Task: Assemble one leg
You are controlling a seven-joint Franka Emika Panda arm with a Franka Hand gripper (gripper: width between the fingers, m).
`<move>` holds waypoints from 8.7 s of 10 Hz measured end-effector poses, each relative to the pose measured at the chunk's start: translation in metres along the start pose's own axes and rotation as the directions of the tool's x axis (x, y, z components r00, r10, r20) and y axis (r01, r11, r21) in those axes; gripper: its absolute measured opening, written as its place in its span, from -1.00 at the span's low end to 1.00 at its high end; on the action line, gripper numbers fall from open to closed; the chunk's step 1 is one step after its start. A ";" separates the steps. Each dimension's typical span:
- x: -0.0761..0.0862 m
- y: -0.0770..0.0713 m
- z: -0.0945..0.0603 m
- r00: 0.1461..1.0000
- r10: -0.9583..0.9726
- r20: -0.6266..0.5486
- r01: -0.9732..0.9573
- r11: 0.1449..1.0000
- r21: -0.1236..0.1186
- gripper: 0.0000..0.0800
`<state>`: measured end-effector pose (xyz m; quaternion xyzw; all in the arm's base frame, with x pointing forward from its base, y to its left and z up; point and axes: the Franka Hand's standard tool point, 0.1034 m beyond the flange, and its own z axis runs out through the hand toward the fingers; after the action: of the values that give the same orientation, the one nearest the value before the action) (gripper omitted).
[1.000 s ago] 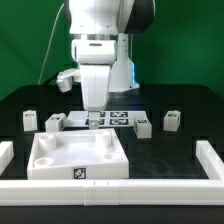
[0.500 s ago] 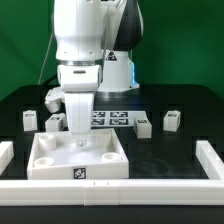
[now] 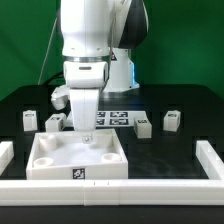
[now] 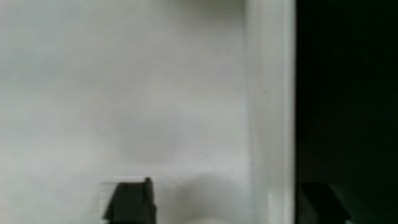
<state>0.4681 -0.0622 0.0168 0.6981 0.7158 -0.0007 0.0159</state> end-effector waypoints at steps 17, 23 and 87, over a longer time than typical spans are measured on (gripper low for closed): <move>0.101 0.017 -0.004 0.994 0.107 -0.032 -0.107 0.994 -0.002 -0.86; 0.134 0.035 -0.005 0.996 0.070 -0.057 -0.071 0.997 -0.019 -0.86; 0.195 -0.096 -0.006 -0.120 0.569 0.814 -0.981 -0.195 -0.009 0.62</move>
Offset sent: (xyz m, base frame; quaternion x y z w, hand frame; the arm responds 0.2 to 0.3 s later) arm 0.0000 0.0000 0.0000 0.0000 0.0000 0.0000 1.0000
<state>0.3675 0.1303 0.0160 0.8910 -0.0829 -0.4457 -0.0258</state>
